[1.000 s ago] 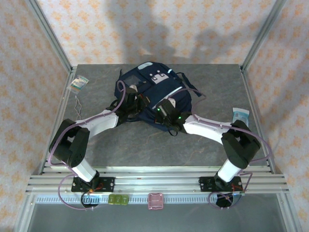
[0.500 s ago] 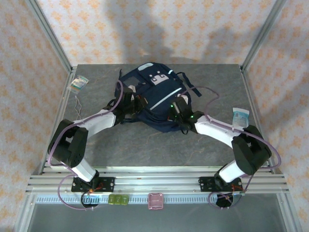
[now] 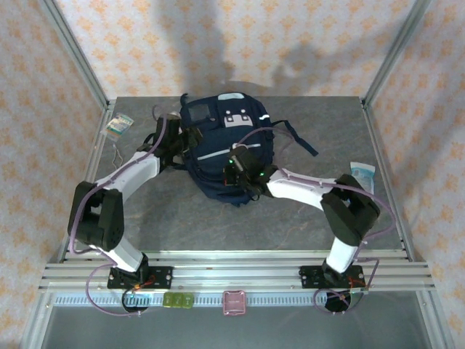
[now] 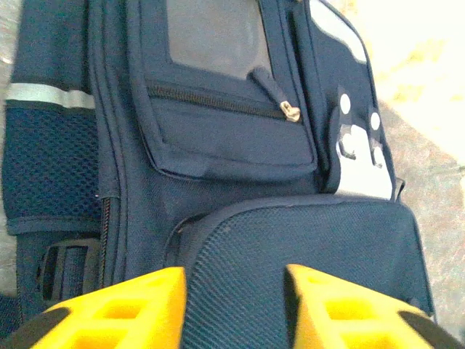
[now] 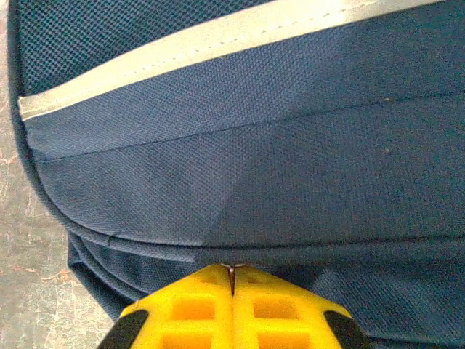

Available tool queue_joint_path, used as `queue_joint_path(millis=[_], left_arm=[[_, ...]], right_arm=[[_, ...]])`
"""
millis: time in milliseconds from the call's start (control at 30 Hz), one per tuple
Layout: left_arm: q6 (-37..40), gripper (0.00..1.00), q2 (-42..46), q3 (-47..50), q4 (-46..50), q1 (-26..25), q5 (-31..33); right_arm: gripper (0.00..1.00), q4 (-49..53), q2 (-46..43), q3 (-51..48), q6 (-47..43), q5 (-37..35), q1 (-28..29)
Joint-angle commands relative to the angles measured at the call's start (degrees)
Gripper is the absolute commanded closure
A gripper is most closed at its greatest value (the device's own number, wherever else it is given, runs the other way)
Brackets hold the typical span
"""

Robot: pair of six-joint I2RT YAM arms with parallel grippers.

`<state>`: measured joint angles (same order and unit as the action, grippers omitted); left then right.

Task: Pack the student bag

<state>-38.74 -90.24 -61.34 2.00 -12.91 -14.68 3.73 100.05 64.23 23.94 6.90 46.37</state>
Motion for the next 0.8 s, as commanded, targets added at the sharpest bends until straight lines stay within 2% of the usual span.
queue_joint_path(millis=[0,200,333,500,767], left_arm=[[-1.9,0.56,6.7,5.7,-2.6,-0.5,1.4],[-8.9,0.55,14.5,18.5,-8.4,-3.6,1.7],[-13.7,0.53,15.5,23.8,-13.8,-6.9,1.5],[-14.8,0.52,11.1,22.6,-16.2,-10.0,2.1],[-14.1,0.49,2.9,16.9,-18.1,-10.6,4.0]], right_arm=[[1.00,-2.1,1.5,2.5,0.9,3.0,0.4],[1.00,-2.2,1.7,2.4,1.0,2.9,0.4],[1.00,-2.7,1.6,2.0,1.5,3.0,0.4],[1.00,-3.0,1.6,2.1,1.7,3.9,0.4],[1.00,-3.7,1.3,1.7,1.5,4.9,0.8]])
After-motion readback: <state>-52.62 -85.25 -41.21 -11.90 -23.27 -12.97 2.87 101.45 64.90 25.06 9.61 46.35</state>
